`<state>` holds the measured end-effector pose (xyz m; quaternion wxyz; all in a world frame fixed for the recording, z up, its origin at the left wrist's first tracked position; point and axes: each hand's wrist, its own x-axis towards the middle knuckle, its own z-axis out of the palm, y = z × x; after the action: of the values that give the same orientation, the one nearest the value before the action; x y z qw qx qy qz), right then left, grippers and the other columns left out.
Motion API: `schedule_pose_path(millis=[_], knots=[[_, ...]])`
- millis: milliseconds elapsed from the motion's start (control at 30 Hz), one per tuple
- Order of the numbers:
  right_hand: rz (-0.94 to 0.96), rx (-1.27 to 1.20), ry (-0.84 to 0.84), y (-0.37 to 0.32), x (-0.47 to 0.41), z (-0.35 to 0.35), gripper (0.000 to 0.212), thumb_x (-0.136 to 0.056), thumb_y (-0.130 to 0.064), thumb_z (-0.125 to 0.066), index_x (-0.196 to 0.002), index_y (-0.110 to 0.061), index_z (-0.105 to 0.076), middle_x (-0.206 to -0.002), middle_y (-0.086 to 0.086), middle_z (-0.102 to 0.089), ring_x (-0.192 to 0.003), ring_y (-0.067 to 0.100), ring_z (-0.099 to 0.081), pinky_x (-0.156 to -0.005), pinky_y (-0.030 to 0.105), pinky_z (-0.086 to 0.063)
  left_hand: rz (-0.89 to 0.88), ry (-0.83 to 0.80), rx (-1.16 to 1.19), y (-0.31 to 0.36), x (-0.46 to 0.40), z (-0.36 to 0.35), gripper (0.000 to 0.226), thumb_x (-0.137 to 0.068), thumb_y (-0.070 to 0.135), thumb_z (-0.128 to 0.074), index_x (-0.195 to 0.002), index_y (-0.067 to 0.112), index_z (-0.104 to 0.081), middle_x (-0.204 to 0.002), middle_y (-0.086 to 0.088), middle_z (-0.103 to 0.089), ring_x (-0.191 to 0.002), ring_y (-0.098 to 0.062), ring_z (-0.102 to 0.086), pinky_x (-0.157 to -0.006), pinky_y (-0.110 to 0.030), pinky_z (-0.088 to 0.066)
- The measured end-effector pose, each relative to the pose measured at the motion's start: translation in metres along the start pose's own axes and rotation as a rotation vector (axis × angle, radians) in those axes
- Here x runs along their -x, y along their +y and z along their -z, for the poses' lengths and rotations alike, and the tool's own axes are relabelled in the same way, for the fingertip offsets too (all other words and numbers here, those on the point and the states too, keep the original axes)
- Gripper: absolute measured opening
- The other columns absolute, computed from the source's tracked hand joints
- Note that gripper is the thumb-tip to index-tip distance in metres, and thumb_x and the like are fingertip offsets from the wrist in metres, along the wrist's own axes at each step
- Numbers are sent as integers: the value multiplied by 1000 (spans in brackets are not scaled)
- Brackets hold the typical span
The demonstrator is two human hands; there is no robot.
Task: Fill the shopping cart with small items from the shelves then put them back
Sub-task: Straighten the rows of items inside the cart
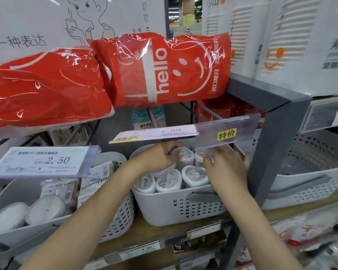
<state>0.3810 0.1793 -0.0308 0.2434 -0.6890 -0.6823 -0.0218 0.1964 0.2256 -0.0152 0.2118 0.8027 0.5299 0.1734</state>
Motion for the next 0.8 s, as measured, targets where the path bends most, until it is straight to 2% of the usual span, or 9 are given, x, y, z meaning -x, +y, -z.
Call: schedule_pose_path(millis=[100,167,200,333,433,500,600,667,800], knots=[[4,-42,-1,2,-1,-4,29,-96,-30,-38,-114,-19,-58,-109,4,-61,-109,25,-52,-91,35,-20,-19,9,59,4,-1,-1,30,-98,18,-50,-127,16,-58,-114,9,-62,-99,2,-56,-73,2,-33],[-7,-88,-7,2,-2,-6,30,-94,-31,-39,-112,-17,-59,-108,5,-60,-108,27,-52,-92,38,-33,-24,5,112,8,-2,-1,27,-97,13,-51,-123,11,-60,-98,15,-59,-80,18,-53,-68,2,-33],[-7,-99,-11,2,-1,-7,30,-94,-31,-39,-113,-18,-58,-109,5,-59,-108,28,-52,-91,39,-37,-35,2,115,9,-2,-2,26,-97,11,-51,-121,8,-61,-96,15,-59,-75,20,-51,-68,1,-33],[33,-109,8,3,1,-8,30,-93,-27,-45,-119,-19,-57,-111,5,-58,-107,27,-53,-92,41,-39,-61,26,29,5,-4,-4,32,-93,15,-57,-125,11,-56,-114,-1,-63,-85,-2,-54,-70,-3,-36],[33,-131,7,3,2,-6,29,-91,-27,-48,-117,-17,-56,-111,6,-56,-105,26,-53,-92,41,-40,-4,30,26,-1,-5,-5,32,-92,22,-59,-122,14,-56,-110,-3,-65,-90,-11,-58,-79,-20,-45],[14,-143,2,2,2,-6,27,-91,-28,-49,-113,-15,-58,-111,5,-53,-105,25,-52,-94,41,-38,32,15,-1,-4,-5,-6,36,-91,31,-59,-125,20,-54,-107,1,-65,-90,-12,-60,-82,-29,-48],[0,-142,-1,1,1,-5,29,-88,-31,-50,-111,-16,-59,-111,4,-55,-106,24,-51,-93,39,-36,47,13,-78,-6,-5,-8,57,-79,58,-58,-129,31,-48,-104,10,-62,-80,-3,-56,-75,-26,-47],[-7,-143,-24,1,0,-4,31,-88,-34,-50,-112,-16,-58,-108,2,-59,-104,23,-53,-91,38,-35,58,25,-74,-5,-5,-10,78,-65,74,-54,-132,36,-46,-111,13,-61,-83,-4,-58,-79,-28,-51],[-27,-159,-24,1,1,-4,32,-89,-35,-50,-113,-15,-56,-108,1,-61,-104,22,-54,-89,36,-33,80,39,-16,-5,-3,-13,84,-58,76,-55,-131,37,-45,-107,10,-64,-88,-9,-62,-84,-36,-53]])
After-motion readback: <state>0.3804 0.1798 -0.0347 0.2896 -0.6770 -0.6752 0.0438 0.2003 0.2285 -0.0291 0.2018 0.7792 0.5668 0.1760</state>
